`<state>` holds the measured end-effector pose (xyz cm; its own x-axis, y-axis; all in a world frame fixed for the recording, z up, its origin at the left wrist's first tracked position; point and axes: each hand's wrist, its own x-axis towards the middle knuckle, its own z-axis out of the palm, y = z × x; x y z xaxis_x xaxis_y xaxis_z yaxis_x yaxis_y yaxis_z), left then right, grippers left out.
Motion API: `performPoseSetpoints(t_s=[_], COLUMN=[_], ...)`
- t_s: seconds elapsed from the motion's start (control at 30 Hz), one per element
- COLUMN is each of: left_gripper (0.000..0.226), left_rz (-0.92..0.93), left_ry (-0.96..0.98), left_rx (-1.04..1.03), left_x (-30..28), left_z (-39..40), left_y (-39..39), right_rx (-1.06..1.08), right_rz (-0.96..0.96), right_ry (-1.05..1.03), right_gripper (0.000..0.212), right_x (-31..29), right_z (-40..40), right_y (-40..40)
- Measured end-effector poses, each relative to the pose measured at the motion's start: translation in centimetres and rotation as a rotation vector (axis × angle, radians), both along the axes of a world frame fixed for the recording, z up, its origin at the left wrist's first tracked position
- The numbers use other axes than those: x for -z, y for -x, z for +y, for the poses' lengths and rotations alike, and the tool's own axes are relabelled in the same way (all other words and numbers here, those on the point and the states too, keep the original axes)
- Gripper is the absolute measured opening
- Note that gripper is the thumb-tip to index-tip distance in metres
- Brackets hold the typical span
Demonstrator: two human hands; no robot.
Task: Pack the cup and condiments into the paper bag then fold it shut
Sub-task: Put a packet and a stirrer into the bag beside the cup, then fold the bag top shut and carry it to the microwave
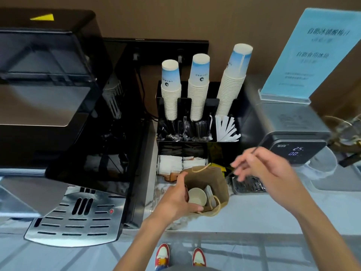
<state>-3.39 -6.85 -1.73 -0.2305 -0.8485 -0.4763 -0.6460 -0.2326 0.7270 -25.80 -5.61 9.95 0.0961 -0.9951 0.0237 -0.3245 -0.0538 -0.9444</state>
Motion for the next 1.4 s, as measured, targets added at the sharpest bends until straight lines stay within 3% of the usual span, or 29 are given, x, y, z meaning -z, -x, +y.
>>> performPoseSetpoints(t_s=[0.1,0.27,0.4,0.5,0.77,0.87,0.93,1.03,1.17,1.27,1.4], left_gripper=[0.113,0.113,0.116,0.117,0.112,0.098,0.078,0.055,0.028,0.037,0.054], left_rz=[-0.014,-0.045,-0.049,-0.008,0.039,0.072,0.072,0.112,0.179,0.075,-0.085], left_ry=[-0.013,-0.001,-0.007,-0.015,-0.008,0.055,0.149,0.251,0.358,0.311,0.081], left_rx=[0.012,0.037,0.041,0.037,0.032,0.044,0.068,0.057,-0.078,-0.05,0.139], left_x=[-0.1,0.2,0.4,0.4,0.5,0.4,0.2,-0.2,-0.3,1.1,3.9], left_z=[-0.1,-0.2,-0.2,-0.2,-0.1,-0.2,-0.2,-0.3,0.0,0.5,0.7], left_y=[0.1,0.0,0.0,0.0,-0.4,-0.6,-0.8,-1.6,-3.8,-5.6,-5.4], right_rx=[-0.208,-0.594,-0.714,-0.775,-0.809,-0.799,-0.75,-0.531,-0.191,-0.095,-0.283], right_rz=[0.341,0.893,1.114,1.198,1.214,1.149,0.961,0.435,0.198,0.239,0.456], right_ry=[-0.071,-0.165,-0.337,-0.346,-0.365,-0.365,-0.41,-0.52,-0.265,-0.349,-0.524], right_gripper=[0.018,0.01,0.018,0.014,0.018,0.018,0.03,0.033,0.033,0.041,0.054], right_x=[0.8,7.0,10.2,11.8,14.2,12.5,10.3,5.8,4.4,9.0,16.2], right_z=[-1.5,-4.4,-5.5,-5.7,-5.6,-6.0,-6.2,-5.3,-3.5,-2.6,-1.4], right_y=[-2.8,-5.9,-7.6,-8.6,-9.6,-8.9,-7.8,-4.0,2.8,5.7,5.7])
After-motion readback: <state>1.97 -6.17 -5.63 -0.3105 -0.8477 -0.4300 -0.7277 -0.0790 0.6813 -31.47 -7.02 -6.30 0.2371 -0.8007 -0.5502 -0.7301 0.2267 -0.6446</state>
